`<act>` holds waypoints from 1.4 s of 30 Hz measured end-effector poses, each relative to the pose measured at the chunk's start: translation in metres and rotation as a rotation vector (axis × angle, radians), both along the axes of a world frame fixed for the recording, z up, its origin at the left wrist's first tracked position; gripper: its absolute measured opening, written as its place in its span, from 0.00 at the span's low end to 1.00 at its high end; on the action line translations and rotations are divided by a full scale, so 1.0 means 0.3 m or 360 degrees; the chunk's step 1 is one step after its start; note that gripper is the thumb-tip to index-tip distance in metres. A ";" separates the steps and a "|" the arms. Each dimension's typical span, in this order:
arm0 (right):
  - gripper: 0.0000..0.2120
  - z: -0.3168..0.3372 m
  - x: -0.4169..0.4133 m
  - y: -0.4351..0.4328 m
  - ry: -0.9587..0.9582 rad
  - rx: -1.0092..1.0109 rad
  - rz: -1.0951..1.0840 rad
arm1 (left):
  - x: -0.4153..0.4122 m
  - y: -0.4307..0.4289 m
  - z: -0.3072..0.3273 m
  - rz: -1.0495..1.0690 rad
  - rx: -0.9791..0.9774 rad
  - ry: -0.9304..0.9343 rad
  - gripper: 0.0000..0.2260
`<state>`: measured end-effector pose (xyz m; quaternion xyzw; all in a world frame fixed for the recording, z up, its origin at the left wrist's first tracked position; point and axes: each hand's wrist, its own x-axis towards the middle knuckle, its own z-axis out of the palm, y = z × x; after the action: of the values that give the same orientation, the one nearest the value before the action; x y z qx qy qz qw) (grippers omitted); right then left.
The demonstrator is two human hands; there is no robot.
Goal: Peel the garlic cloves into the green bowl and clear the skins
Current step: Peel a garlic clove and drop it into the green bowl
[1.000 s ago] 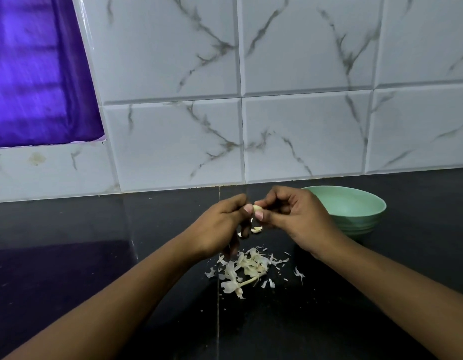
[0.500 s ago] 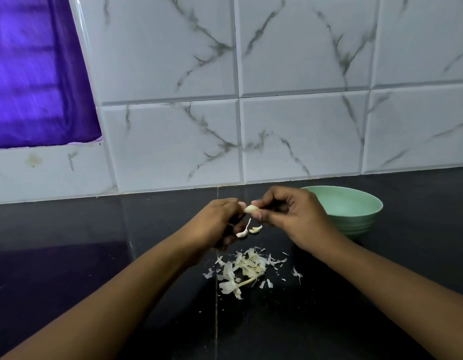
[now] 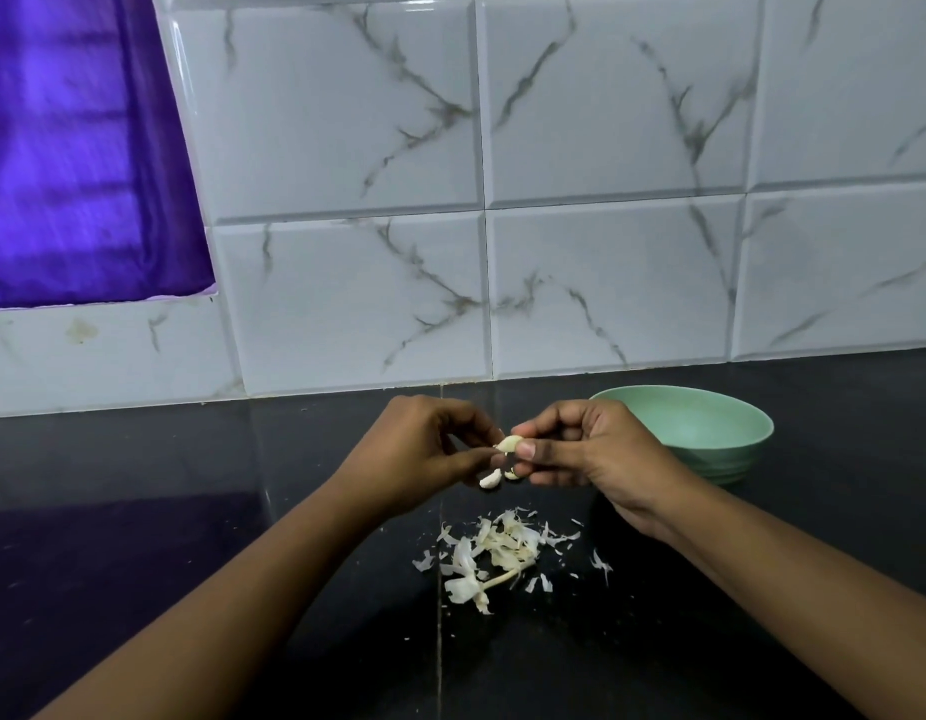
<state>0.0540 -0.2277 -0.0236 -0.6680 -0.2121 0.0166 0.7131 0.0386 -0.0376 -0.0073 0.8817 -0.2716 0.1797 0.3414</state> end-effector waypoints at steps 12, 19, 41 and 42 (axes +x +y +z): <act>0.05 0.004 -0.006 0.003 -0.0087 0.0017 0.0023 | 0.004 0.003 -0.001 -0.0007 -0.0097 0.0046 0.02; 0.07 0.016 -0.008 -0.011 -0.0638 -0.0365 -0.0058 | -0.012 0.002 0.003 -0.0280 -0.0539 0.0760 0.04; 0.09 0.030 -0.026 -0.013 -0.0276 0.0075 0.0251 | -0.002 -0.001 -0.011 -0.0485 -0.0873 0.1061 0.05; 0.09 0.028 -0.025 -0.011 -0.0252 0.0075 0.0233 | -0.005 -0.002 -0.010 -0.0464 -0.0843 0.1027 0.03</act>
<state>0.0467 -0.2310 -0.0152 -0.6330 -0.3165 0.0108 0.7064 0.0372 -0.0383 -0.0104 0.7272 -0.2171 -0.0912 0.6447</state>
